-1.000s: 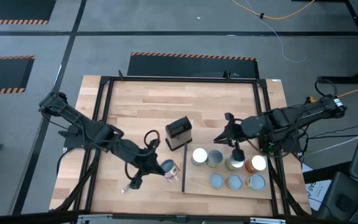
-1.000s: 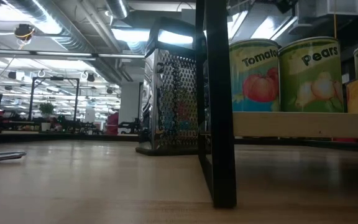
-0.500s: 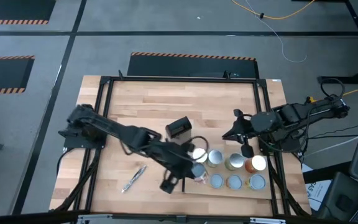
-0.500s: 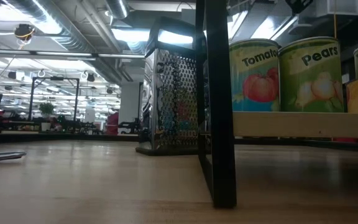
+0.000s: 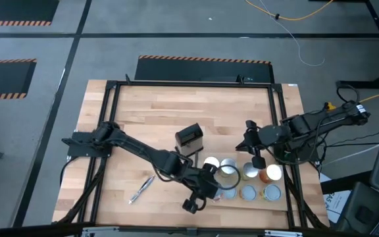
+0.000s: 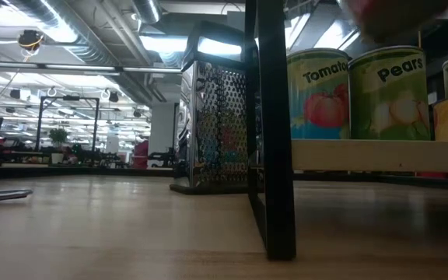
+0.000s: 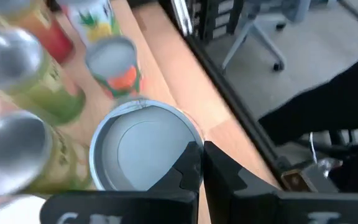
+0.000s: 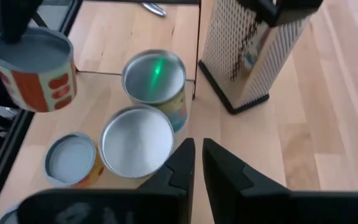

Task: Pick and place cans onto a shelf
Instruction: Put the canned diced tomatoes on the shelf

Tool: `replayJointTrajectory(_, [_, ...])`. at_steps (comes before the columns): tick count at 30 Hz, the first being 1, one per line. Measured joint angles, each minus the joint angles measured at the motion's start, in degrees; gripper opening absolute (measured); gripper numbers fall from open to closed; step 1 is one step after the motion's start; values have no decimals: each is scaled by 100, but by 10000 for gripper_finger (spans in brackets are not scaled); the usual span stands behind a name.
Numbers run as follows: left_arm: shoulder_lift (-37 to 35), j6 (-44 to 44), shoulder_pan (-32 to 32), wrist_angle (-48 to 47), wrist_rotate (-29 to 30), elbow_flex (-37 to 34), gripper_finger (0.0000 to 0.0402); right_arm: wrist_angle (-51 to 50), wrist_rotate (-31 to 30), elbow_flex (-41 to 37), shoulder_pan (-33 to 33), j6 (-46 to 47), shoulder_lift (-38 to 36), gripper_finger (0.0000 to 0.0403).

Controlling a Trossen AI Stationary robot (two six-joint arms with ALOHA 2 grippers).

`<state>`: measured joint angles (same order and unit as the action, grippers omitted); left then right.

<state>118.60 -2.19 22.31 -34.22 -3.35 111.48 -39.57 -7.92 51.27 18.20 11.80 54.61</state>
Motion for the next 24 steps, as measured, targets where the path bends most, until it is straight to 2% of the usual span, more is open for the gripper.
replayJointTrajectory(10, [492, -5, 32, -26, 30, -2, 0, 79, 0, -178, 0, 141, 0, 37])
replayJointTrajectory(24, [499, -5, 32, -29, 271, -4, 0, 120, 0, -180, 0, 126, 0, 37])
